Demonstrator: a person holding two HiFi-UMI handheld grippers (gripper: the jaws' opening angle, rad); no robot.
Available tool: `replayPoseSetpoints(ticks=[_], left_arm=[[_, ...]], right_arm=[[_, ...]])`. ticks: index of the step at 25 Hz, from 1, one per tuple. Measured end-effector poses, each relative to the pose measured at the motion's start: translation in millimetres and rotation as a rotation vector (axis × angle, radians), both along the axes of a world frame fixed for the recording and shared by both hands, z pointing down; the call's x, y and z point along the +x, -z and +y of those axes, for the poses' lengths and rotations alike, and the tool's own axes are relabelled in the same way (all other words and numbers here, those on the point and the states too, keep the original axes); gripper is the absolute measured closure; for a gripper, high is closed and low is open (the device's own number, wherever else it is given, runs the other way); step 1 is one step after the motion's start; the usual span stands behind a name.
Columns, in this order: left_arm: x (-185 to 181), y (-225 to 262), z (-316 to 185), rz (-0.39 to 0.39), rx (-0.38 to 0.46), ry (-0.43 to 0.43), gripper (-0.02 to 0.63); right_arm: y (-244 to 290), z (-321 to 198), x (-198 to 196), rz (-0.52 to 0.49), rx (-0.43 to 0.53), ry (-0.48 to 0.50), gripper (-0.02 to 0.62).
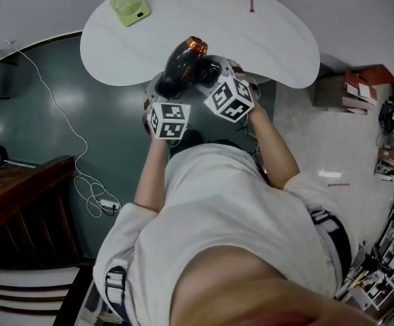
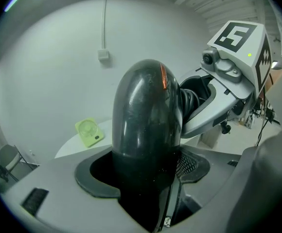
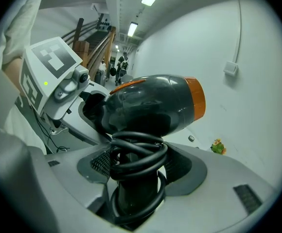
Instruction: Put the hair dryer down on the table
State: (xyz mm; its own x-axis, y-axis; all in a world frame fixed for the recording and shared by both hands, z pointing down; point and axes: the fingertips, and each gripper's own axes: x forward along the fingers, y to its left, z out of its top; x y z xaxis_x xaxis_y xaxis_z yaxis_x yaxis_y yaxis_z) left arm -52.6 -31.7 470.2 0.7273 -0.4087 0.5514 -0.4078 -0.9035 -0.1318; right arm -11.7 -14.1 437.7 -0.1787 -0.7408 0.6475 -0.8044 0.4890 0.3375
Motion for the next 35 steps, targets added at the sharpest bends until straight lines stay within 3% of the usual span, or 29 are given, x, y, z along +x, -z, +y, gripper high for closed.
replayPoseSetpoints(ticks=[12, 27, 35], left_arm=[[22, -17, -75, -0.022, -0.085, 0.082, 0.279], [122, -47, -176, -0.051, -0.196, 0.260, 0.279], [144, -81, -212, -0.104, -0.272, 0.345, 0.279]], right_arm=[[-18, -82, 25, -0.004, -0.078, 0.076, 0.311], [-49, -195, 126, -0.029, -0.186, 0.256, 0.311], [-87, -236, 149, -0.073, -0.271, 0.335, 0.311]])
